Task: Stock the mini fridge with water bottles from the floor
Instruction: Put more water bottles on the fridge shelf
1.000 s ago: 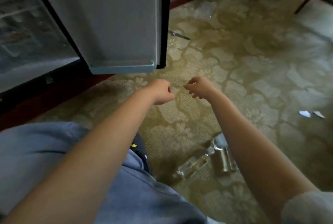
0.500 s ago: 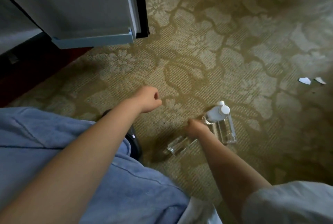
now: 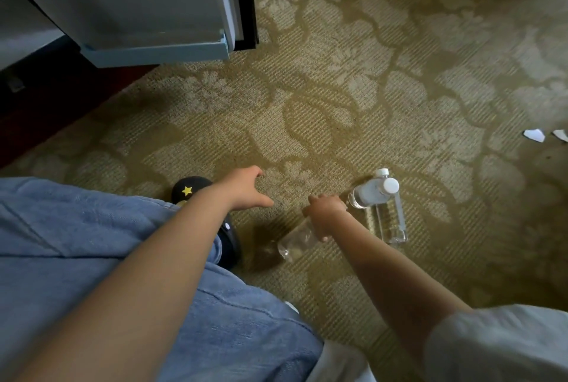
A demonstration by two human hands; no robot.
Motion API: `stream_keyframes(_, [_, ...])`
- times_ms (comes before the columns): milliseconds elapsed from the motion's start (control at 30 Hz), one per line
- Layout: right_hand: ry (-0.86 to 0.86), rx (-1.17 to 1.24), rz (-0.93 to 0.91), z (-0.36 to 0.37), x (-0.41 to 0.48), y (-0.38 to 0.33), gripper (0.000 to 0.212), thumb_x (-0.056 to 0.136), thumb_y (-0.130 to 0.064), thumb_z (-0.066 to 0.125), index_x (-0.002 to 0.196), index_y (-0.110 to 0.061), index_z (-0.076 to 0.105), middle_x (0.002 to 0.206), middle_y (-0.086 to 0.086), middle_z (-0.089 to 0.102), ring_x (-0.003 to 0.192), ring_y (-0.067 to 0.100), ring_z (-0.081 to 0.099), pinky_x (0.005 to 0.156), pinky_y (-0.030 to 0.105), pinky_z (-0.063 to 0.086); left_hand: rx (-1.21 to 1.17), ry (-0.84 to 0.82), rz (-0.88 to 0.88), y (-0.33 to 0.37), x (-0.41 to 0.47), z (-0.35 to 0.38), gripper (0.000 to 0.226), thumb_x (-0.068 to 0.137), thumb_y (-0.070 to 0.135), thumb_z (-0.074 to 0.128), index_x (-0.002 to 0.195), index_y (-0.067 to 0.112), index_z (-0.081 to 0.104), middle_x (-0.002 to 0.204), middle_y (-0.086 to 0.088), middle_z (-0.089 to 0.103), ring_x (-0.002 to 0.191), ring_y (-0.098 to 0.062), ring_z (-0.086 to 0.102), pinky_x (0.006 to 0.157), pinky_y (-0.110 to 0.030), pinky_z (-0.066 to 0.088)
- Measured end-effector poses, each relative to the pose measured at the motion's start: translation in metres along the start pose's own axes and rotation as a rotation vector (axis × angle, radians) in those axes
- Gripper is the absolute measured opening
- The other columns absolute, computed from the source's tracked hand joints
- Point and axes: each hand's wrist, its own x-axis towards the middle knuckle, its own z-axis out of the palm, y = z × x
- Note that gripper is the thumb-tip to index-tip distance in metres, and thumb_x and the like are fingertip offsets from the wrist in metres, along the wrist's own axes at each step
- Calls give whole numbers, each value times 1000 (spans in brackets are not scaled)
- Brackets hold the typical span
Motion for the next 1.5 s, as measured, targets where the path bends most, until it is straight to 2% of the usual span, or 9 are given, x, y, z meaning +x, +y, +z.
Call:
stream_keyframes(167, [239,115,-116,-58,-17,-6,68,63,-36,84,124,-30,54,112,-3,53,94,14,51,69,29,46,46,-56,-39,-3,-4,-1,94,73,40,77,148,18,26,152,-6,34,137,-28,36,109,-42,37])
stream_keyframes(300, [398,200,-189,-100,-44,-7,73,62,-42,83,127,-32,50,113,-5,50,95,14,48,76,31,48,-10,-80,-35,-9,-9,-6,100,66,37,83,146,15,28,146,-6,40,131,-26,43,105,-41,41])
stream_keyframes(500, [654,212,-189,-116,-81,5,67,62,-38,80,122,-36,50,113,-7,47,102,14,46,85,31,42,-360,-148,25,-6,-14,-20,75,62,30,86,126,19,49,113,-6,63,99,-23,64,92,-42,52])
stream_keyframes(700, [677,430,-191,-94,-84,5,77,62,-38,83,131,-35,50,120,-5,46,109,12,43,98,33,33,-464,-204,10,5,-20,-15,39,76,12,74,110,11,54,93,-10,64,71,-22,64,60,-34,57])
stream_keyframes(900, [934,789,183,-73,-83,35,80,75,-17,76,143,-28,37,152,2,29,138,22,31,114,44,32,-239,150,-72,-5,-16,-6,51,67,37,79,106,14,56,97,-3,61,78,-18,59,58,-27,45])
stream_keyframes(1033, [1137,1171,582,-33,-74,55,92,75,-28,77,149,-22,21,154,1,22,142,20,23,118,43,23,-169,381,-138,-9,-20,-10,54,68,52,74,100,17,48,96,-2,57,82,-20,54,67,-29,42])
stream_keyframes(1233, [922,1666,834,42,-52,43,125,66,-29,86,153,-20,-4,160,9,4,148,28,6,117,46,11,-211,467,-136,-6,-21,-9,71,70,66,65,113,10,54,110,-9,59,89,-22,49,74,-33,43])
stream_keyframes(1367, [811,1855,852,61,-24,37,121,65,-26,87,152,-26,3,154,10,30,141,29,31,115,45,28,-181,421,-102,-1,-22,-3,64,71,65,65,108,14,53,101,-1,53,87,-19,49,71,-32,40])
stream_keyframes(1500, [801,2086,962,50,-8,47,85,73,-22,81,143,-23,32,135,7,55,122,29,53,96,31,40,-151,376,-81,-2,-22,-2,50,73,59,67,96,19,48,96,0,52,85,-19,50,70,-31,38])
